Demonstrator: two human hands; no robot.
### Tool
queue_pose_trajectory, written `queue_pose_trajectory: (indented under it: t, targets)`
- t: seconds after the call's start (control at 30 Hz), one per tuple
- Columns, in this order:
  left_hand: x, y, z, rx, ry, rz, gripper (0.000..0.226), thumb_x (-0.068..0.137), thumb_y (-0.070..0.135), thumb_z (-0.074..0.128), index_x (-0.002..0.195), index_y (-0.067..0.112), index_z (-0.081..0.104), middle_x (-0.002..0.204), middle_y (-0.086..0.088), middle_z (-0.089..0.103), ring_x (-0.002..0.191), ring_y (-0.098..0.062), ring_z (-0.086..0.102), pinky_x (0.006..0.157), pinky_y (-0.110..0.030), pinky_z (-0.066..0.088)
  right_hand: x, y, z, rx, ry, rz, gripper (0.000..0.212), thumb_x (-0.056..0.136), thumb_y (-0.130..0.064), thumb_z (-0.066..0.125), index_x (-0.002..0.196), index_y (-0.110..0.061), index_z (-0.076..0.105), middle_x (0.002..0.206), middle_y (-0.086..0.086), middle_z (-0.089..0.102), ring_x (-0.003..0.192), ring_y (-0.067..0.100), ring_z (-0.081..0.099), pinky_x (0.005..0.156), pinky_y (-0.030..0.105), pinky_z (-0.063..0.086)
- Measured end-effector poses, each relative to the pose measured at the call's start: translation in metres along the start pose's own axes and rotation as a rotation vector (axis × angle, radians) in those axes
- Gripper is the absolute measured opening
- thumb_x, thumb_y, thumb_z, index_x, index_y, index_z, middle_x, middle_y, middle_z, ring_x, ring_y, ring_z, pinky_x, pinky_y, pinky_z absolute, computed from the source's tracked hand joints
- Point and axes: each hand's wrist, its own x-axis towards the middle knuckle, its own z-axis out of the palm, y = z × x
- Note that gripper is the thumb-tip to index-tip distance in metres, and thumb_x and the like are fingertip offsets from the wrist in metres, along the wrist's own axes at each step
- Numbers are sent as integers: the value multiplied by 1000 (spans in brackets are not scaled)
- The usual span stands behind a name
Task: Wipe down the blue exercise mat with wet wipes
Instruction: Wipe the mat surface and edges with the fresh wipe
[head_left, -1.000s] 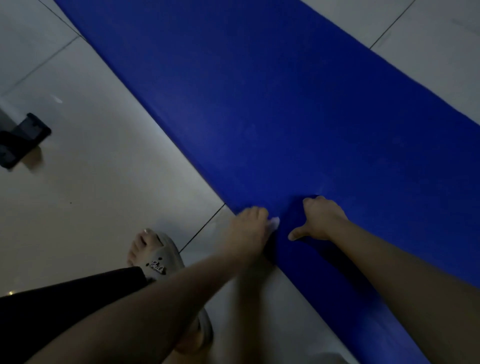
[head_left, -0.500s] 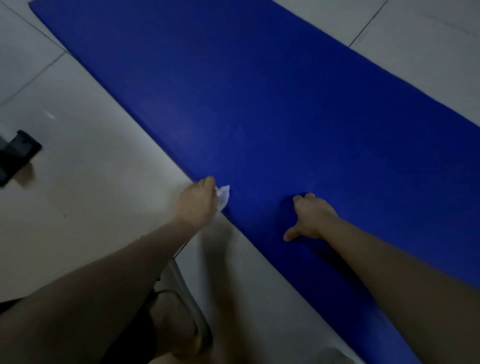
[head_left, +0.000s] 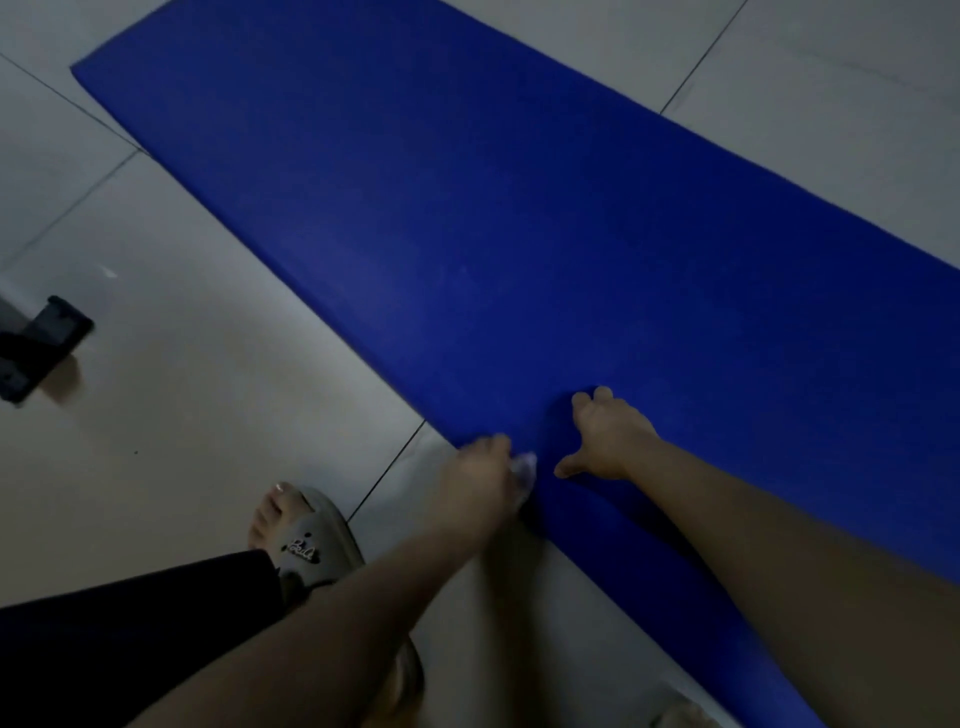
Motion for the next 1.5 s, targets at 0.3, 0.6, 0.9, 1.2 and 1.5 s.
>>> queue_pose_trajectory:
  t: [0.3, 0.6, 0.9, 1.2, 1.5]
  targets:
    - [-8, 6, 15, -466, 138, -364, 27, 98, 30, 59, 77, 16, 53, 70, 0, 59, 68, -16, 59, 58, -31, 47, -40, 25, 33, 45, 35, 110, 69, 85, -67, 62, 127, -15, 46, 121, 5, 55, 101, 21, 59, 80, 36, 54]
    - [-18, 31, 30, -877, 76, -911, 35, 80, 27, 81, 103, 7, 63, 100, -7, 69, 91, -25, 69, 79, -36, 56, -61, 55, 29, 181, -239, 19, 57, 71, -60, 81, 94, -19, 50, 93, -1, 57, 76, 14, 51, 70, 30, 48]
    - [-4, 54, 23, -1295, -144, -910, 47, 68, 29, 89, 105, 6, 73, 96, -12, 74, 74, -22, 69, 54, -26, 53, -95, 13, 20, -340, -556, 138, 100, 69, -83, 65, 138, -12, 47, 134, 6, 50, 107, 27, 63, 91, 39, 54]
    - [73, 31, -84, -1422, 209, -723, 15, 80, 8, 82, 81, 10, 67, 71, -4, 69, 52, -12, 66, 55, -25, 56, -88, -11, -26, -243, 353, 42, 78, 84, -81, 47, 127, -17, 40, 98, 2, 54, 77, 18, 53, 52, 29, 37]
    - [137, -87, -143, -1233, 317, -734, 30, 89, 25, 76, 114, 12, 64, 114, -1, 70, 98, -18, 69, 92, -30, 54, -62, -28, 19, -267, 177, -80, 121, 81, -79, 54, 158, -14, -13, 165, 18, -11, 153, 39, 0, 119, 51, 28]
